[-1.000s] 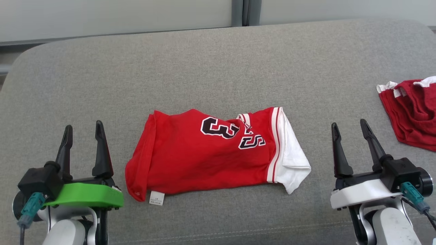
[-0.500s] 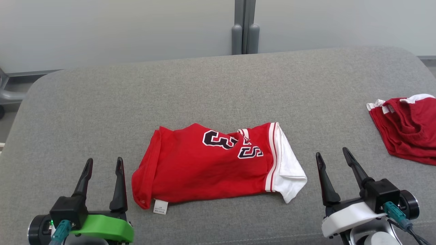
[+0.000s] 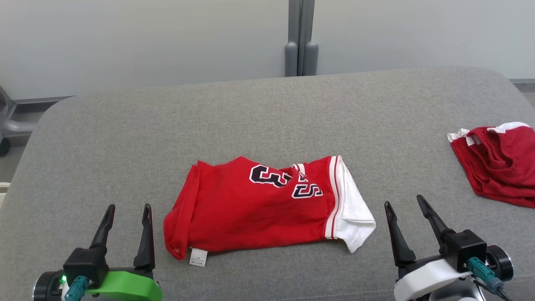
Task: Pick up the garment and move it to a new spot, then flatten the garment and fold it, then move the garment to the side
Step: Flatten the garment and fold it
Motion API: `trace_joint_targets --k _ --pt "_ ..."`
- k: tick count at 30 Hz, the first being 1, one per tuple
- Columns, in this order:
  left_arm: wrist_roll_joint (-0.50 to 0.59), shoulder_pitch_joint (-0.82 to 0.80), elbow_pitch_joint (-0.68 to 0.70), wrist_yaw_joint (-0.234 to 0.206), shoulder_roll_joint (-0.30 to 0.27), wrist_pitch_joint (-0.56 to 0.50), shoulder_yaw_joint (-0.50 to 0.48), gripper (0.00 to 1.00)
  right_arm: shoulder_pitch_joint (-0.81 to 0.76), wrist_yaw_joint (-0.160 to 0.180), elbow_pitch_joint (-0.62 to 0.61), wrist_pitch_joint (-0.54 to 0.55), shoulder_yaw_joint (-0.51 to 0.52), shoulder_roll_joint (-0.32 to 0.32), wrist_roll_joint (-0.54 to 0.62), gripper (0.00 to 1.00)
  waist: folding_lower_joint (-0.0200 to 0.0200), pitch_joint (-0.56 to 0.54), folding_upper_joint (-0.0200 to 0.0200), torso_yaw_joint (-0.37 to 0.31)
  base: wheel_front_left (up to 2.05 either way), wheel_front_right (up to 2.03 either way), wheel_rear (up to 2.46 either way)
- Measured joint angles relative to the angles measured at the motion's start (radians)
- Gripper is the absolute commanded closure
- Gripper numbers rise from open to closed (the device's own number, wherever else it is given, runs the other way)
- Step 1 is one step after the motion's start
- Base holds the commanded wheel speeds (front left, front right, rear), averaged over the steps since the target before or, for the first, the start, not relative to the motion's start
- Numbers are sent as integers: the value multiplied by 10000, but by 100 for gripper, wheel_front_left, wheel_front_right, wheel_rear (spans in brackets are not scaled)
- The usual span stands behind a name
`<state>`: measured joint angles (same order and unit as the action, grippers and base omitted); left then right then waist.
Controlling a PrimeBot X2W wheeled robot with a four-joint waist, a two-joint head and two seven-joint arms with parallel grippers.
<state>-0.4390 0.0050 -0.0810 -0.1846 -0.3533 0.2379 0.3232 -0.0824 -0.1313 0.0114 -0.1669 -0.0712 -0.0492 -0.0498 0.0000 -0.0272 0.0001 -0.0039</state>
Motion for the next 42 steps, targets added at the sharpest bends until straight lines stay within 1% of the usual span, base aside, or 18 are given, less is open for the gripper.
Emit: trace_joint_targets --k 8,12,16,20,26,38,42 --pt "2 -2 50 -90 -10 -4 33 0 -12 0 -71 75 12 -4 46 0 0 56 0 43 0 0 0" --pt "0 -22 61 -50 -13 -265 238 0 -12 0 -50 299 2 -4 71 0 0 102 0 79 0 0 0" --pt "-364 -68 -188 408 173 -1290 777 0 -100 0 180 767 -17 -58 104 0 0 178 0 153 0 0 0" --pt "-738 -58 -594 669 313 -2510 1287 0 -134 0 422 1110 -59 -148 199 0 0 290 0 177 0 0 0" --pt "-1062 -94 -909 516 403 -3281 1300 0 -28 -2 878 1214 -391 -378 385 0 0 612 0 177 0 0 0" --pt "-1223 -961 -1432 525 558 -3419 1246 0 1356 -2 2217 1078 -928 -853 786 0 0 1574 0 301 0 0 0" --pt "-1225 -1244 -1572 610 635 -3321 1256 0 1795 -2 2732 976 -989 -915 1064 0 0 1918 0 391 0 0 0"
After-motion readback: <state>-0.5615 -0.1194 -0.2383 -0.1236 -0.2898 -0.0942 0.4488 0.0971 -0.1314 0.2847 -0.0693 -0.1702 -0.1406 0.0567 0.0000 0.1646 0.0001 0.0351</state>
